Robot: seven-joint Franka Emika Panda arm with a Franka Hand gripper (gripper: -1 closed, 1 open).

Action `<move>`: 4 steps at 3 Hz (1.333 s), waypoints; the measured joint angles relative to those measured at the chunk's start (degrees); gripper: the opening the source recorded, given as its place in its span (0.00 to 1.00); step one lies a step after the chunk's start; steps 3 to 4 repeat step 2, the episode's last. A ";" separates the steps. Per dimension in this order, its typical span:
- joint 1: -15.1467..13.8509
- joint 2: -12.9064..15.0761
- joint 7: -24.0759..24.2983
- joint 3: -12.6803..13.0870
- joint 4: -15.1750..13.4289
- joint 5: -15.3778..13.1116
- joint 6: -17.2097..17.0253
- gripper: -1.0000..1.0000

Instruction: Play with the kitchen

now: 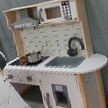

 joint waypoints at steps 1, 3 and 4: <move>4.53 0.26 1.80 -4.16 -0.03 -0.04 -1.07 1.00; 8.84 0.21 3.28 -8.08 -0.26 -0.08 -2.65 1.00; 8.84 0.21 3.28 -8.08 -0.26 -0.08 -2.65 1.00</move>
